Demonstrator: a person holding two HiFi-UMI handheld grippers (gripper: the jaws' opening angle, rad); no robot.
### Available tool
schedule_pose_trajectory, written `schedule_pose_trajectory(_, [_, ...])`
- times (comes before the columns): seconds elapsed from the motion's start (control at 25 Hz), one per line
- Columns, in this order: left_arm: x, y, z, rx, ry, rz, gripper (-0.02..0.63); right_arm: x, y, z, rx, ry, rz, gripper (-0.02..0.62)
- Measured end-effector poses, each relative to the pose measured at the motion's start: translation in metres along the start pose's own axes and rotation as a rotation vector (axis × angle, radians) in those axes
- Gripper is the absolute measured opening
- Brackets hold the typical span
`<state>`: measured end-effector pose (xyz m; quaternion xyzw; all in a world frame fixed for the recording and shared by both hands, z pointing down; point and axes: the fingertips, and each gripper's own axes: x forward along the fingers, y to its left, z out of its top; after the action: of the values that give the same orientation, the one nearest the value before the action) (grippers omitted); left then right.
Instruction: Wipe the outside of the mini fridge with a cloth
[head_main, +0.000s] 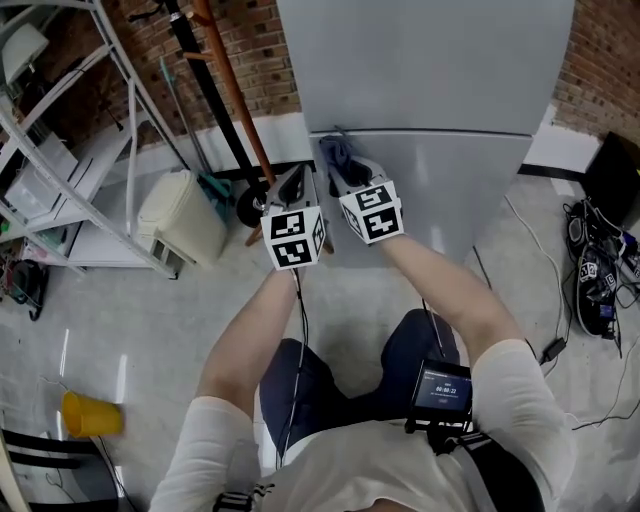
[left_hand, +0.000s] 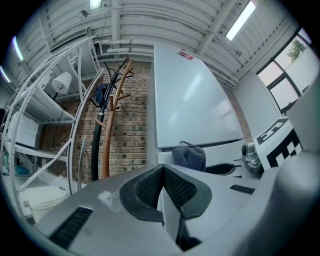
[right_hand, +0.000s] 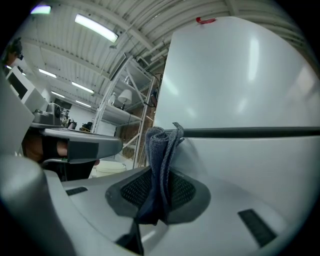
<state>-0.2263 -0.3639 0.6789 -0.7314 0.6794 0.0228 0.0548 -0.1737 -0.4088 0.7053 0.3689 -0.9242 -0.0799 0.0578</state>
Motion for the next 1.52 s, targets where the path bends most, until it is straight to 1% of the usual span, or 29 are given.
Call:
schedule_pose_trajectory(0.12, [0.007, -0.010, 0.002, -0.003, -0.010, -0.021, 0.000, -0.007, -0.011, -0.001, -0.002, 0.001, -0.018, 0.080])
schedule_pose_trajectory(0.32, [0.018, -0.038, -0.002, -0.013, -0.011, -0.067, 0.000, -0.029, -0.040, -0.007, -0.014, 0.011, -0.061, 0.080])
schedule_pose_trajectory(0.96, [0.061, -0.157, -0.013, -0.050, -0.006, -0.220, 0.000, -0.124, -0.165, -0.035, -0.020, 0.032, -0.255, 0.080])
schedule_pose_trajectory(1.12, [0.071, -0.188, -0.012, -0.051, -0.013, -0.261, 0.000, -0.149, -0.197, -0.040, -0.025, 0.029, -0.309, 0.080])
schedule_pose_trajectory(1.32, [0.080, -0.218, -0.015, -0.058, -0.018, -0.294, 0.002, -0.180, -0.243, -0.051, -0.012, 0.035, -0.387, 0.080])
schedule_pose_trajectory(1.52, [0.088, -0.239, -0.019, -0.057, -0.014, -0.317, 0.000, -0.213, -0.292, -0.062, 0.000, 0.051, -0.481, 0.080])
